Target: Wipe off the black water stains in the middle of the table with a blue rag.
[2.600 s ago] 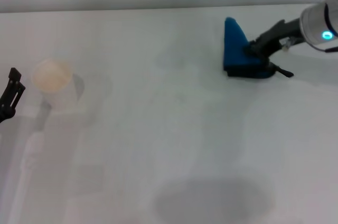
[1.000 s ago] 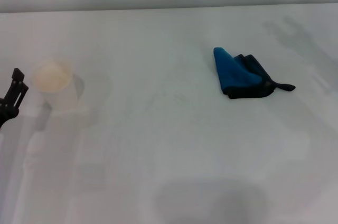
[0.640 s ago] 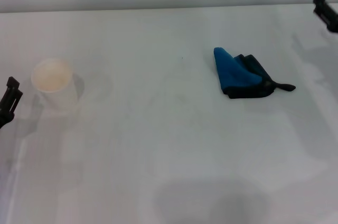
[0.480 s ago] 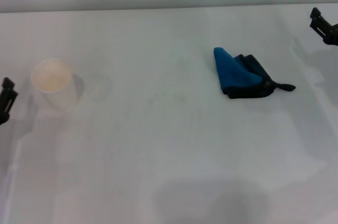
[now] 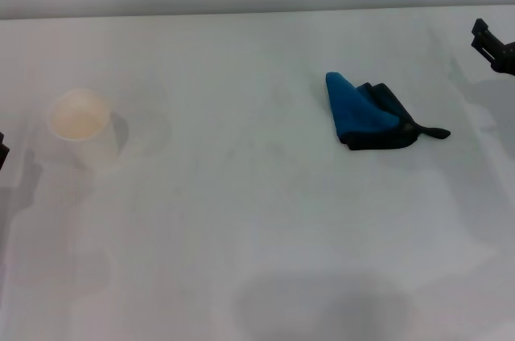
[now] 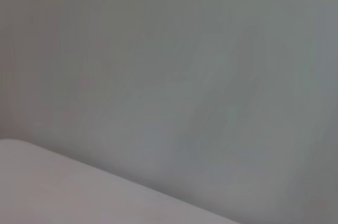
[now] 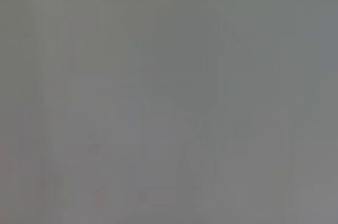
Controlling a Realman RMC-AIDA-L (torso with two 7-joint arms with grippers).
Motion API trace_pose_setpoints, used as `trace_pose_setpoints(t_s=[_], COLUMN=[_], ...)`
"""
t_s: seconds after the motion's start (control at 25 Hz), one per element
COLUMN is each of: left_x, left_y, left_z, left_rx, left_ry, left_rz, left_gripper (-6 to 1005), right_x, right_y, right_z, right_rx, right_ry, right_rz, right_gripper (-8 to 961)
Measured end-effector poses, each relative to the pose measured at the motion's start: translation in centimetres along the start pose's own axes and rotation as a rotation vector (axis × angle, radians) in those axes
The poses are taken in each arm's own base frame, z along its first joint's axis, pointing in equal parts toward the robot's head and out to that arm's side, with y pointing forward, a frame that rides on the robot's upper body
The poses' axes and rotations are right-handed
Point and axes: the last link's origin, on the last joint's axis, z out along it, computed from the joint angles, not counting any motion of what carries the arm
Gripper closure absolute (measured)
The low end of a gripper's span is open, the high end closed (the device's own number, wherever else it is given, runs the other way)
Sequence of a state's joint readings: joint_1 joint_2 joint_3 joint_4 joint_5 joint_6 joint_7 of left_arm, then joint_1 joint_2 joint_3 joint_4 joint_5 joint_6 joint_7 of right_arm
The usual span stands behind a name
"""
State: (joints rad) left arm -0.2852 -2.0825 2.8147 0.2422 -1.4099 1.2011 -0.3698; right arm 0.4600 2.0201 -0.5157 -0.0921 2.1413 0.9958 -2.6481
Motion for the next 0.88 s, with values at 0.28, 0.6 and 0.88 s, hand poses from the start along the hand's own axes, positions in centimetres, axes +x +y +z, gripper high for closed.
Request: trace_pose_setpoints(t_s=[0.28,0.6,0.88], left_x=[0.3,0.1,0.2], left_y=[-0.1,0.2,0.3], left_z=[0.5,1.5,1.7], left_rx=[-0.006,-0.027,-0.026], left_ry=[0.004,-0.035,-0.033], left_rz=[0.016,0.035,-0.003], left_gripper=[123,124,128], right_x=[0.6,0.8,0.8], right_y=[0.1,-0.1,-1.0], right_z=[-0.4,-0.6,-0.8], right_rx=[0.011,0.038,0.084], right_ry=[0.014,0.012,0.008], right_rz=[0.037,0.071,0.095], right_gripper=[77,77,77])
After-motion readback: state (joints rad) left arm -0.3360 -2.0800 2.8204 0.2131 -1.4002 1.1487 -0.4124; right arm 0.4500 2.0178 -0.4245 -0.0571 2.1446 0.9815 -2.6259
